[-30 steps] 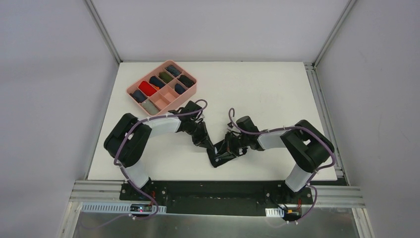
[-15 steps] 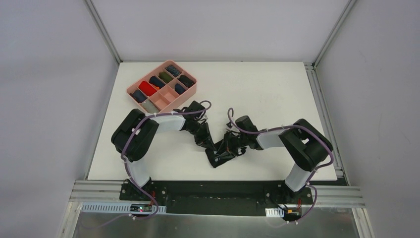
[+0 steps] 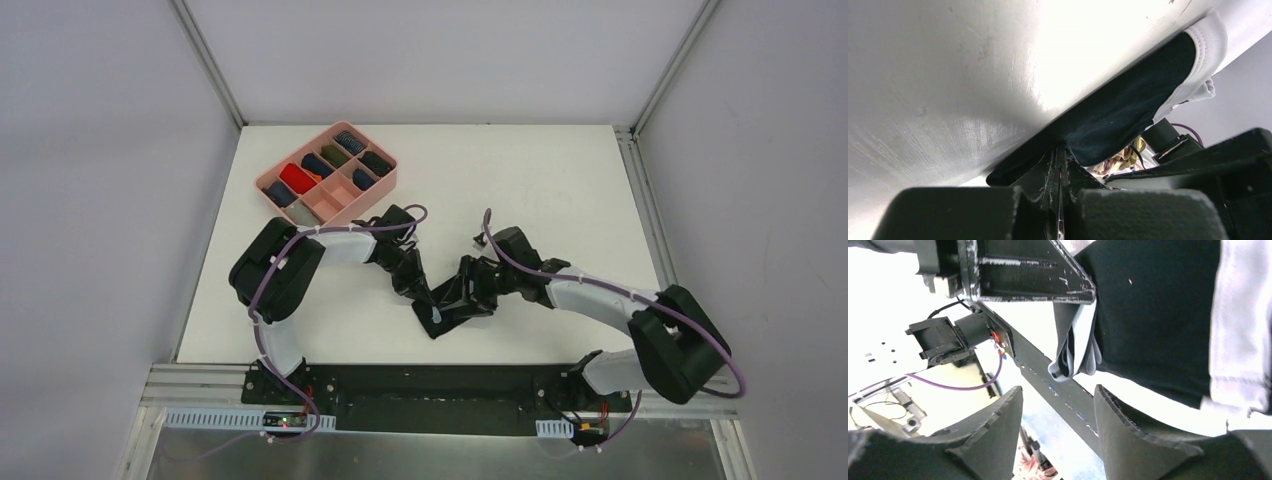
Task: Roll the underwear
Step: Roll the underwear to the center of the board.
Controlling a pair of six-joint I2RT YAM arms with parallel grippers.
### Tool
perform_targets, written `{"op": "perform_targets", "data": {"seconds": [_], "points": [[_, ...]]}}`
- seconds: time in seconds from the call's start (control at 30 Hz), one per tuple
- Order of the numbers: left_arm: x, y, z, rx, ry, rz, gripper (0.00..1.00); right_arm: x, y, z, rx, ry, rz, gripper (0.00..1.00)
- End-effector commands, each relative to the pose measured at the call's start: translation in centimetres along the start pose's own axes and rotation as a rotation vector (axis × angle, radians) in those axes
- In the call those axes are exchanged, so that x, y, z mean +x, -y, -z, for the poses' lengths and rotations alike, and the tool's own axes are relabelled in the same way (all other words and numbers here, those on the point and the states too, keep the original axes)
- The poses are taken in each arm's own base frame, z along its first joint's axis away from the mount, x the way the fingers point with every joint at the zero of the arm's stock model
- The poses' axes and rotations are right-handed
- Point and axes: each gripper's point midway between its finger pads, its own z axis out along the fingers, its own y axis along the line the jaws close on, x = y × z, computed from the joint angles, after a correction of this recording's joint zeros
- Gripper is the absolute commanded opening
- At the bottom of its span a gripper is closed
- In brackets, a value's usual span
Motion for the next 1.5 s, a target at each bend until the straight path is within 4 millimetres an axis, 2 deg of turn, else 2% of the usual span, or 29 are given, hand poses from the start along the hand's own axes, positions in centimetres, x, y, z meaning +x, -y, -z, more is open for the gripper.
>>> {"op": "perform_targets", "data": {"seconds": [0.0, 0.07, 0.13, 0.17, 0.2, 0.33, 0.43, 0.53, 0.9, 1.07, 1.17, 1.27, 1.37, 1.47], "points": [[-0.5, -1.7, -0.3, -0.083, 0.037, -0.002, 0.0, 0.0, 1.1, 2.5, 0.149, 0.085, 0.078, 0.56], [-0.5, -1.7, -0.3, -0.084, 0.039, -0.002, 0.0, 0.0, 0.6, 3.1, 0.196, 0.125, 0.144, 0.45], [-0.5, -1.7, -0.3, -0.085, 0.039, -0.003, 0.0, 0.4, -0.5, 3.1, 0.206, 0.142, 0.205, 0.29], [-0.5, -1.8, -0.4, -0.086, 0.038, -0.001, 0.0, 0.6, -1.1, 2.9, 0.203, 0.148, 0.229, 0.25], [-0.5, -1.9, -0.4, -0.088, 0.039, -0.003, 0.0, 0.7, -1.8, 2.6, 0.198, 0.153, 0.251, 0.17], [-0.5, -2.1, -0.5, -0.093, 0.034, 0.002, 0.0, 1.5, -4.1, 0.5, 0.169, 0.117, 0.303, 0.02], [-0.5, -2.0, -0.4, -0.089, 0.036, 0.001, 0.0, 1.7, -4.3, -1.4, 0.177, 0.08, 0.309, 0.0], [-0.4, -1.8, -0.3, -0.084, 0.038, -0.003, 0.0, 1.3, -3.1, -2.6, 0.212, 0.074, 0.292, 0.0], [-0.1, -1.5, 0.5, -0.071, 0.046, -0.015, 0.0, -0.5, 2.4, -3.7, 0.373, 0.102, 0.26, 0.0], [0.1, 0.7, 3.2, -0.046, 0.098, -0.066, 0.0, -0.3, 4.7, -4.7, 0.405, 0.085, 0.23, 0.0], [0.2, 1.9, 5.6, -0.032, 0.152, -0.099, 0.0, -0.1, 5.5, -5.2, 0.411, 0.076, 0.217, 0.0], [0.6, 2.2, 7.2, -0.024, 0.182, -0.107, 0.02, 0.1, 5.9, -5.6, 0.407, 0.069, 0.206, 0.0], [1.2, 2.0, 7.7, -0.017, 0.18, -0.105, 0.04, 0.2, 6.0, -5.8, 0.405, 0.06, 0.2, 0.0], [1.6, 1.0, 7.3, -0.034, 0.167, -0.095, 0.02, 0.3, 6.1, -5.8, 0.404, 0.056, 0.2, 0.0]]}}
